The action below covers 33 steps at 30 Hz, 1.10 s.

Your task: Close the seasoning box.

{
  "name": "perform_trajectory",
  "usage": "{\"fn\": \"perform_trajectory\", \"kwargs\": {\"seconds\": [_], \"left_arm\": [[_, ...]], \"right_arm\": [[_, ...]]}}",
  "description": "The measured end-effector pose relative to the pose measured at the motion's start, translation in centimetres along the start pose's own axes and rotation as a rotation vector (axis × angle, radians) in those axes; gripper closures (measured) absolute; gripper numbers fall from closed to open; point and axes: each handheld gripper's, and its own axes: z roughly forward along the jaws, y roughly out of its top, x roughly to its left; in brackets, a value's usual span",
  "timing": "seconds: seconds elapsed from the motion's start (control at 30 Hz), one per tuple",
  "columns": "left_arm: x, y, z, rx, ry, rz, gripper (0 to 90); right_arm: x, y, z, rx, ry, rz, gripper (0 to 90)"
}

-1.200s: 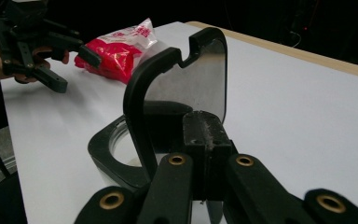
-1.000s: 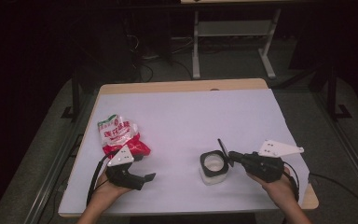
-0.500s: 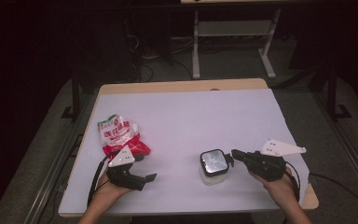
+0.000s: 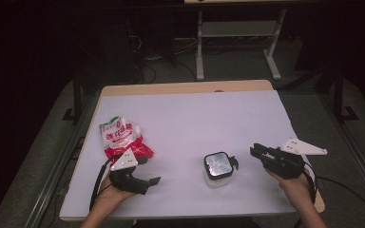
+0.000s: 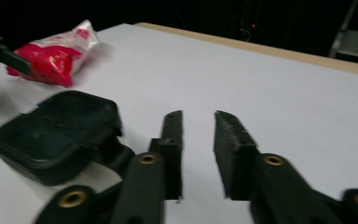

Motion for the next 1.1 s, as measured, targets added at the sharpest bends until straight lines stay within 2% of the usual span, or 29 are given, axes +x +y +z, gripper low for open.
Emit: {"fn": "perform_trajectory", "kwargs": {"seconds": [0.1,0.2,0.43,0.57,0.77,1.1], "left_arm": [[0.0,0.0,-0.2,-0.003,0.0,-0.001,13.9],[0.1,-0.1,-0.3,-0.003,0.007,0.004,13.8],[0.2,-0.2,-0.3,0.0,0.013,0.004,13.8],[0.3,-0.2,-0.4,0.001,0.016,0.003,13.8],[0.4,-0.3,-0.3,0.002,0.019,0.0,13.9],[0.4,-0.4,-0.4,0.003,0.023,-0.002,13.9]], "right_arm": [[-0.7,-0.6,0.1,0.021,-0.023,0.015,55.1],[-1.7,-1.3,0.3,0.044,-0.04,0.03,46.0],[-3.3,-2.3,0.6,0.073,-0.032,0.045,27.1],[-4.0,-3.0,1.1,0.108,-0.02,0.052,18.4],[-4.0,-3.7,1.9,0.183,-0.003,0.013,13.7],[-3.8,-3.7,1.9,0.182,0.007,0.005,13.7]]}}
